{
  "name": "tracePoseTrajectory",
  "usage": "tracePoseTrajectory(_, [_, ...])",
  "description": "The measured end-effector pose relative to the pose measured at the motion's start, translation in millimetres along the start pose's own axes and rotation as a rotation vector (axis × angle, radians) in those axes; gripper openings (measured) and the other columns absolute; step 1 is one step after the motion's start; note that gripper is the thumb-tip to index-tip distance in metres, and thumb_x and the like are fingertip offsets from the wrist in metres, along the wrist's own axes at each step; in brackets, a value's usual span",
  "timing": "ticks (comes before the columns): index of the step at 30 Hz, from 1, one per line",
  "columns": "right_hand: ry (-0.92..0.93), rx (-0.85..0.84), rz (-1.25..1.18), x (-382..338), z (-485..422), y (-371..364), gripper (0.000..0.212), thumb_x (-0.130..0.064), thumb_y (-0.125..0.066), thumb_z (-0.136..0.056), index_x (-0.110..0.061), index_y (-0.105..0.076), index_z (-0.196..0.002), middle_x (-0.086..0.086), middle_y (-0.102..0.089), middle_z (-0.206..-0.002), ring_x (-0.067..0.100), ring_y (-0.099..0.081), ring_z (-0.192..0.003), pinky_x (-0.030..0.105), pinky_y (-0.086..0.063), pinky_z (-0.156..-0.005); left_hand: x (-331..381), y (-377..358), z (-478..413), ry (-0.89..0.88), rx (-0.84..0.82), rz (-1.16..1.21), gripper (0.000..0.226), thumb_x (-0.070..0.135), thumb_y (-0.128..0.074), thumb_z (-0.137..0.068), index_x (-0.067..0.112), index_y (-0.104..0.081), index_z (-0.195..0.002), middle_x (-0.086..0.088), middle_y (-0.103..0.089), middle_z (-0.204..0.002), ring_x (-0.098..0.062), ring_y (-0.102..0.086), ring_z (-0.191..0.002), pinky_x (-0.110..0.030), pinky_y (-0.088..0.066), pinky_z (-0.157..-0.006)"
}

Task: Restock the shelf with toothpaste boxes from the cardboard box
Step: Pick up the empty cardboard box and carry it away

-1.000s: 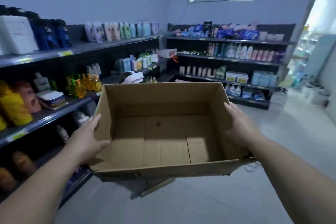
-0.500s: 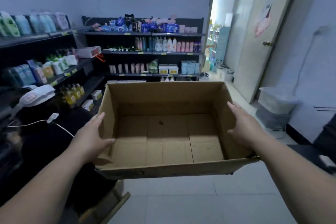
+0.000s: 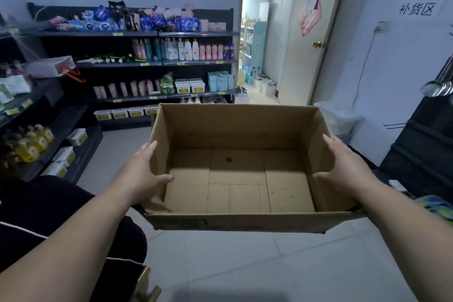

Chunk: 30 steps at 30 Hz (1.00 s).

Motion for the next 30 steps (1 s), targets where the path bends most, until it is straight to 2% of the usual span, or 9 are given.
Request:
tracePoseTrajectory(7, [-0.086,-0.012,-0.016,39,-44,-8,0.117,-0.035,-0.087,-0.065,-0.023,-0.013,-0.155,-0.005,-0.009,-0.163,0.02,-0.022,-0.147,0.038,-0.032,-0.113,34,-47,-70,-0.028,-0.081,-0.014,0.098,0.027,-0.077,-0.076,0.028,-0.015,-0.152,0.001,-0.016,-0.159,-0.026,-0.03,-0.141,-0.048,-0.04,-0.107])
tracePoseTrajectory(17, [-0.147,0.025,-0.058,136,-168,9,0.12,-0.037,-0.087,-0.064,-0.026,-0.01,-0.156,-0.008,-0.006,-0.163,0.022,-0.025,-0.146,0.042,-0.037,-0.112,143,-120,-186,-0.076,-0.092,-0.006,0.099,0.025,-0.079,-0.075,0.026,-0.016,-0.153,-0.001,-0.017,-0.159,-0.027,-0.028,-0.141,-0.047,-0.035,-0.11])
tracePoseTrajectory(25, [-0.126,0.038,-0.057,184,-275,39,0.119,-0.036,-0.086,-0.067,-0.025,-0.007,-0.156,-0.006,-0.004,-0.163,0.019,-0.018,-0.148,0.036,-0.026,-0.115,220,-153,-269,-0.123,-0.054,0.0,0.099,0.026,-0.079,-0.076,0.024,-0.016,-0.153,0.001,-0.016,-0.159,-0.026,-0.028,-0.142,-0.044,-0.035,-0.11])
tracePoseTrajectory(30, [-0.144,0.052,-0.045,197,-319,39,0.12,-0.036,-0.087,-0.066,-0.024,-0.008,-0.156,-0.004,-0.006,-0.163,0.018,-0.018,-0.148,0.036,-0.026,-0.115,244,-171,-317,-0.143,-0.063,-0.003,0.099,0.025,-0.079,-0.077,0.025,-0.016,-0.153,0.002,-0.015,-0.159,-0.026,-0.027,-0.142,-0.043,-0.033,-0.111])
Point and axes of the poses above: each hand's wrist, its own z-axis away from the middle knuckle, its own y-axis out of the back of the hand, x = y × z, the point moved 3 cm from there along -z, towards the middle knuckle
